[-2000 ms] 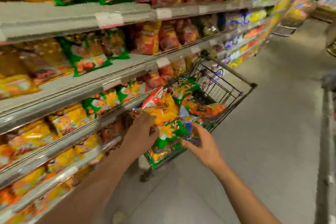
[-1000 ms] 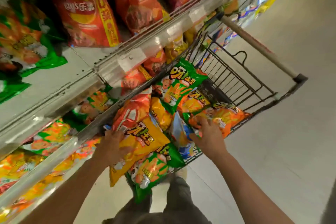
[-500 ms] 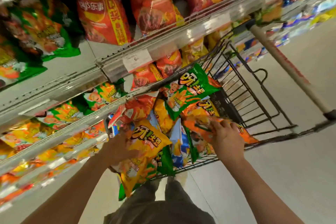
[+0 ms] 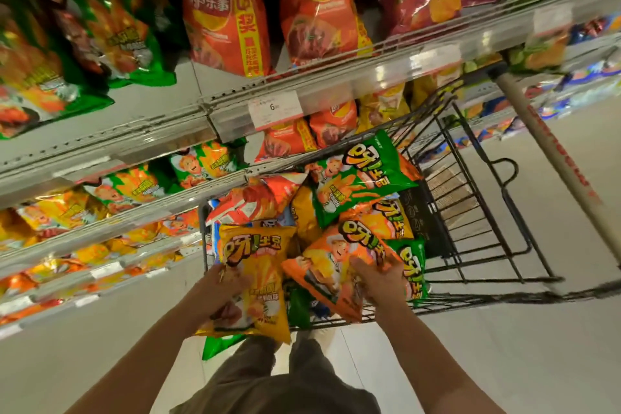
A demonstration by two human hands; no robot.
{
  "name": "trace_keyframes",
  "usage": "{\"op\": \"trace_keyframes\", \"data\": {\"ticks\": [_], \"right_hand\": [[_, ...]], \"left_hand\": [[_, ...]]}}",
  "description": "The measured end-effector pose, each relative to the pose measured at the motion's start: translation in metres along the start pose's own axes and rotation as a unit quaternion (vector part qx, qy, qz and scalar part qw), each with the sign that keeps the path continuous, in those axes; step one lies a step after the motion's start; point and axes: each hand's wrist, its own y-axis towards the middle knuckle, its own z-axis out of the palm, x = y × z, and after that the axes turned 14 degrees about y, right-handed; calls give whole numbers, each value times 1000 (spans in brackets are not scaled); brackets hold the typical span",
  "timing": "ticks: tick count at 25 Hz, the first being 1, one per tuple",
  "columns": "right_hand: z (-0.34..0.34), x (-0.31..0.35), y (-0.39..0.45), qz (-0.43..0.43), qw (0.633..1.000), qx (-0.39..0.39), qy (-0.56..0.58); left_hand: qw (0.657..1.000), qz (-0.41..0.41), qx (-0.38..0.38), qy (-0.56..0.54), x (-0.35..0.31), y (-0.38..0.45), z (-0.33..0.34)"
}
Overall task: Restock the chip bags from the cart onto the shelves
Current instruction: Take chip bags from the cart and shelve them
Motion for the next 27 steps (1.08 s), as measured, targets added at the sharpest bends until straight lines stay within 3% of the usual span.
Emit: {"op": "trace_keyframes", "data": {"ticks": [2, 4, 12, 19, 27], "right_hand": [[3, -3, 0, 188, 962, 117, 159], [5, -10, -8, 219, 942, 175, 187], [-16, -17, -13, 68, 979, 115, 154], [7, -23, -89, -96, 969, 218, 62], [139, -83, -212, -177, 927, 329, -38]], "left_hand": [[1000, 6, 6, -23, 1, -2, 5], [998, 2, 6, -58, 4, -5, 7], [990, 60, -42, -122, 35, -35, -10], [966, 172, -94, -171, 88, -66, -51], [925, 251, -207, -196, 204, -135, -157]]}}
